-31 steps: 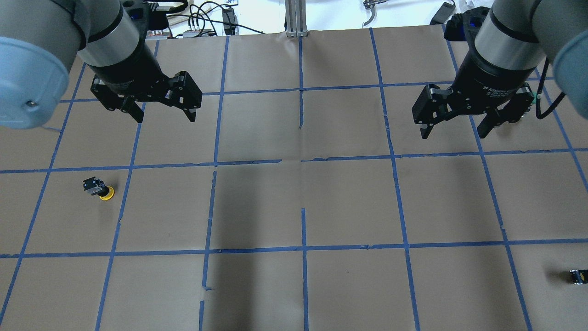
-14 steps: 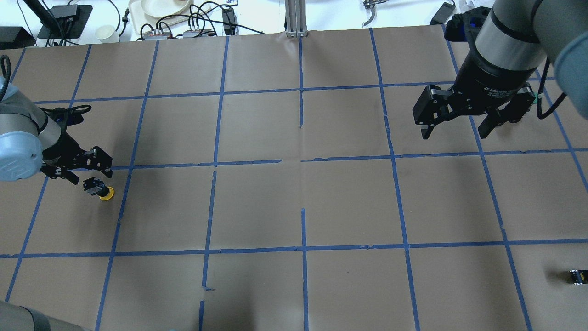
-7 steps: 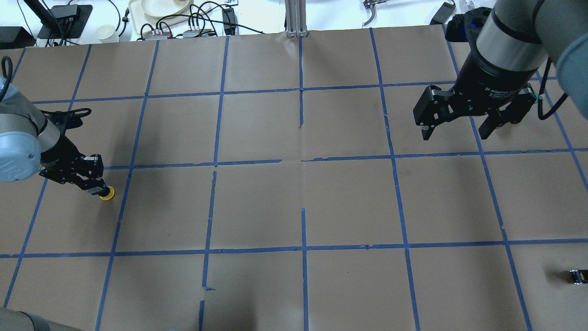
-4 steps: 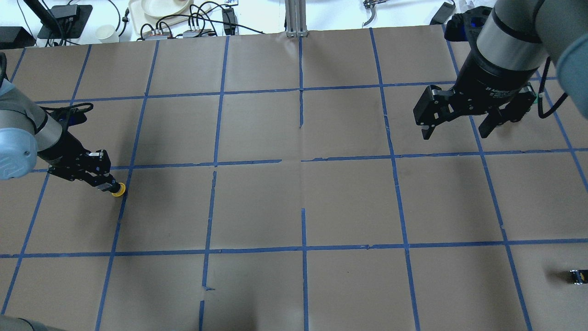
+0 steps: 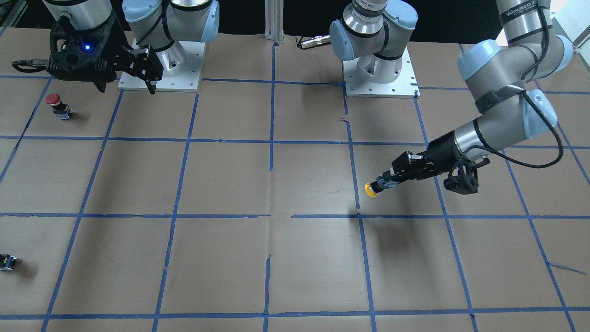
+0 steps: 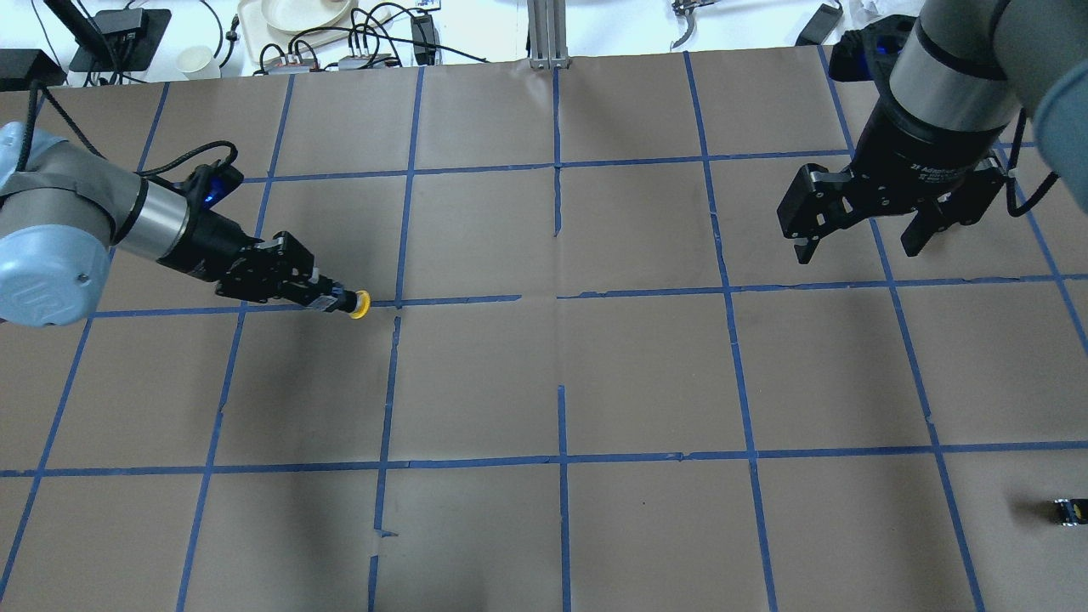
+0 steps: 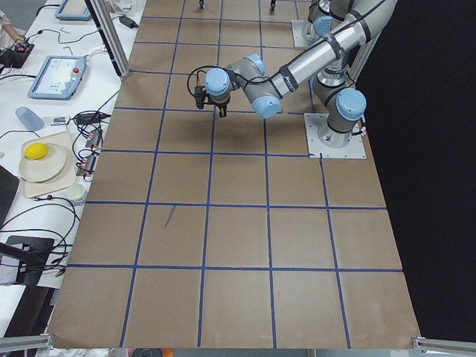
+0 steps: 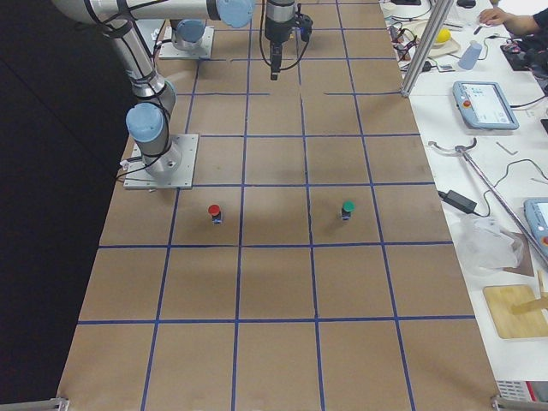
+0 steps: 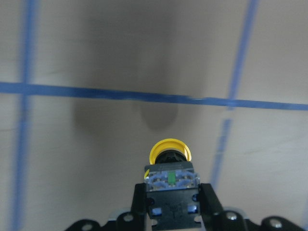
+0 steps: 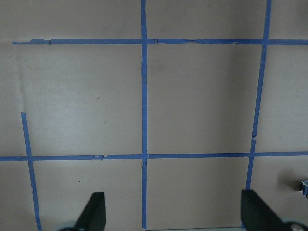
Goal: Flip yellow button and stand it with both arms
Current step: 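Lift the yellow button with the left gripper toward the right gripper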
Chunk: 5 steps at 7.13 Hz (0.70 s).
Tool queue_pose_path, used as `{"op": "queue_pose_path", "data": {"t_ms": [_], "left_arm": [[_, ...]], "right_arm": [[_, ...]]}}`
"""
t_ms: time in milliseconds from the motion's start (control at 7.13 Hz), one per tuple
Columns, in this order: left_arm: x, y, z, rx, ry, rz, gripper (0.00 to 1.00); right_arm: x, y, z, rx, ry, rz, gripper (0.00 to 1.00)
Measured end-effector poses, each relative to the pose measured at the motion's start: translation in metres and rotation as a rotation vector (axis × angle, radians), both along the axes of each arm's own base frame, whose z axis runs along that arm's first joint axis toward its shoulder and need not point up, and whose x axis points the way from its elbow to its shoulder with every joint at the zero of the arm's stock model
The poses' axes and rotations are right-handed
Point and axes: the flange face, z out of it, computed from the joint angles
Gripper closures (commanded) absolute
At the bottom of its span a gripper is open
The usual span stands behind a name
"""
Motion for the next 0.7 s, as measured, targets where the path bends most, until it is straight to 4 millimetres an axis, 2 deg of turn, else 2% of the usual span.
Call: {"op": "queue_pose_path", "data": {"t_ms": [280, 421, 701], "left_arm": [[-0.065, 0.017, -0.01, -0.038, 0.397, 0.071, 0.84], [-0.093, 0.028, -0.008, -0.058, 0.562, 0.103, 0.84], [-0.15, 0.044, 0.005, -0.091, 0.834, 0.122, 0.84]], "right_arm": [[-0.001, -0.004, -0.001, -0.007, -0.051, -0.038, 0.0], [-0.009, -0.009, -0.001, -0.01, -0.147, -0.109, 0.0], [-0.038, -0.018, 0.001, 0.01, -0.364, -0.292, 0.0]]}}
